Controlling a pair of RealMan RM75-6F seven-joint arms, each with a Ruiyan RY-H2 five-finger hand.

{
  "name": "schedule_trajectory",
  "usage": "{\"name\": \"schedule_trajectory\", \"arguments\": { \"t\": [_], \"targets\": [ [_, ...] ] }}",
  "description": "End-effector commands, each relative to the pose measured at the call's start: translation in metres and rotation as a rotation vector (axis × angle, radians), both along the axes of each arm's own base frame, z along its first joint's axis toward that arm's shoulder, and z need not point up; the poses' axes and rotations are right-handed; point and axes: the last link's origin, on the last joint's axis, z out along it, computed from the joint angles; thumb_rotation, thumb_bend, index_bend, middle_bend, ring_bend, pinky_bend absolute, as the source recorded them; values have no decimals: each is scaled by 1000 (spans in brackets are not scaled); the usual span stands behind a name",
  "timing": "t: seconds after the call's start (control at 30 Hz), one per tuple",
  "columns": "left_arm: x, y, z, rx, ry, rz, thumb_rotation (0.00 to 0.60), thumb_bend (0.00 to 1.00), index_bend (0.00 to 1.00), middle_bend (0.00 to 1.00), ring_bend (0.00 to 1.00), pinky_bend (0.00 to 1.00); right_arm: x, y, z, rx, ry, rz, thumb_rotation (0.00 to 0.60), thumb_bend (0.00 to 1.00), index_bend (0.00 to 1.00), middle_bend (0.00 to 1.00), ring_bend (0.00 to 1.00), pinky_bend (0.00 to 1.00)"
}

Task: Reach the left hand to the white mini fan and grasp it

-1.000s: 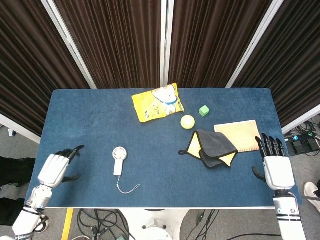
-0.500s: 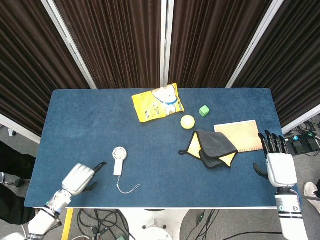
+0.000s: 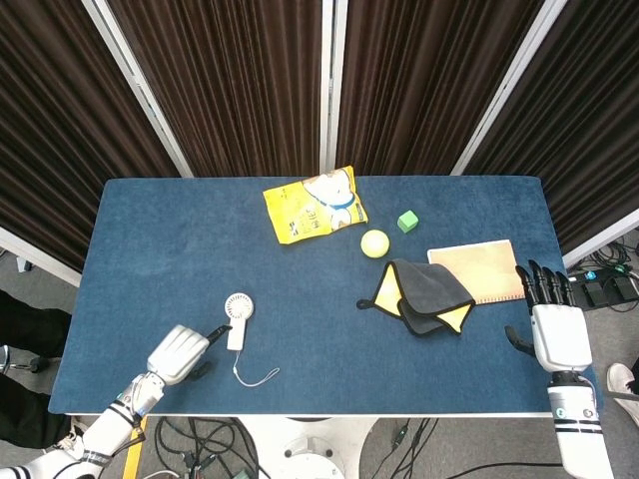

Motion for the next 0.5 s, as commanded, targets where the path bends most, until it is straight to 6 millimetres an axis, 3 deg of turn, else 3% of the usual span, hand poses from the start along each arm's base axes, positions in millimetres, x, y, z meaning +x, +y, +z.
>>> {"name": "schedule_trajectory", "arguments": {
  "t": [0.03,0.5],
  "targets": [
    [1,3,-3,1,4,-1,600,350,153,830,850,866,0,0,-1,2,0,-1,600,148,0,0,0,0],
    [7,11,-8,-1,16,-6,600,352,153,831,849,866,-4,-2,-2,7,10,-19,600,149,0,0,0,0]
  ]
}}
